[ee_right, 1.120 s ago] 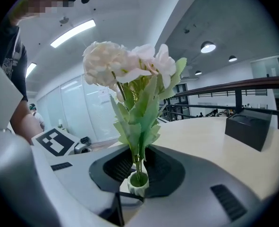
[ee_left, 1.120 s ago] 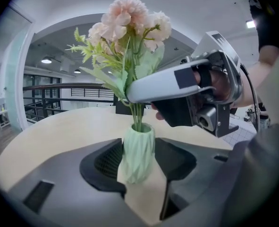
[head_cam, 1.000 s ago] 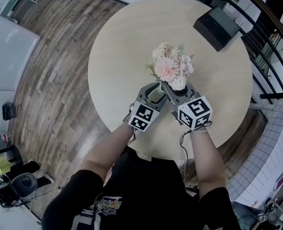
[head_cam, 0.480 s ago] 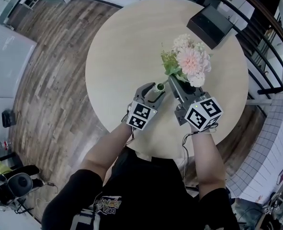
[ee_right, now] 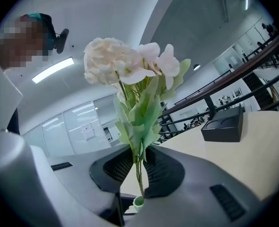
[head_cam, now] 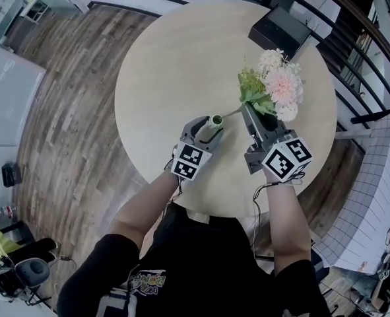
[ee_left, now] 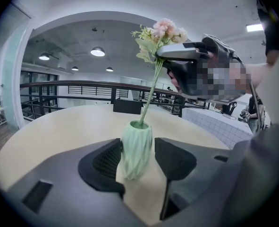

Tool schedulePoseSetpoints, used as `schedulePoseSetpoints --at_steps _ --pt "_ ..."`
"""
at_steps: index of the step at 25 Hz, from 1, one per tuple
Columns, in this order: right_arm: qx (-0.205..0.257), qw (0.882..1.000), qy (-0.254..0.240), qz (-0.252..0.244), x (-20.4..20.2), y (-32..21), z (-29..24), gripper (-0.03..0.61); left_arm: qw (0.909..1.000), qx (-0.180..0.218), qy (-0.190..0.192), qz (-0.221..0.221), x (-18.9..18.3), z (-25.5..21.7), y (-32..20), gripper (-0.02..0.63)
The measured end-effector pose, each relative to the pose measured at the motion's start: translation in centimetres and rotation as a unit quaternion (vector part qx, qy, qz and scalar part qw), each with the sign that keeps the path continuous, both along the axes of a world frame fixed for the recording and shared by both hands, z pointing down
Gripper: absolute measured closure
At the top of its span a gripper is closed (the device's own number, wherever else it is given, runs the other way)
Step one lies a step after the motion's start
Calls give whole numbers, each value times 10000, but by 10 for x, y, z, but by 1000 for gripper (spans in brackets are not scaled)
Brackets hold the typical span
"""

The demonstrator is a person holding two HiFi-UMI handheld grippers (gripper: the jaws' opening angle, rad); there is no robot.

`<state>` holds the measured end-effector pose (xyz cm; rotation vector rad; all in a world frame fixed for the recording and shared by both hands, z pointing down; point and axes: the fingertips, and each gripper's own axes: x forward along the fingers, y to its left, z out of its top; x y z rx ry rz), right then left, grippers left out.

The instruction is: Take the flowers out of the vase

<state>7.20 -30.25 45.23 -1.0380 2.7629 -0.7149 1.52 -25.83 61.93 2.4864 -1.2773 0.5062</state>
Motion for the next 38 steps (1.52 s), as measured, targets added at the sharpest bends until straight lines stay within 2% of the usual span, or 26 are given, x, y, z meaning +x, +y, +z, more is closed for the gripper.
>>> schedulePoseSetpoints --at_steps 3,10,14,19,23,24,26,28,30,38 --pt "-33 9999 -143 44 -2 2 -5 508 9999 -7 -63 140 0 -2 -3 396" --pt "-45 9989 -405 222 4 11 -15 508 9997 135 -137 149 -14 -7 16 396" --pt "-144 9971 -622 408 19 1 -20 508 9998 164 54 -65 -23 -19 18 396" --pt "-210 9945 -821 609 26 1 -27 508 9985 222 298 -393 -53 -38 26 396" --pt "-240 9926 -914 756 35 2 -30 508 9947 158 688 -754 -78 -53 29 397" --pt "-251 9922 -926 797 38 3 -30 508 9930 118 815 -844 -84 -58 29 407" --pt "-284 9913 -936 882 42 6 -30 508 9901 73 1003 -977 -93 -68 31 483" --pt "-337 9901 -967 960 45 11 -28 508 9897 81 1040 -985 -100 -76 33 558" --pt "-407 9885 -1020 1040 47 15 -26 508 9902 74 1064 -902 -102 -85 37 600" --pt "-521 9852 -1001 1288 48 46 -19 508 9910 -84 1142 -690 -112 -112 56 607"
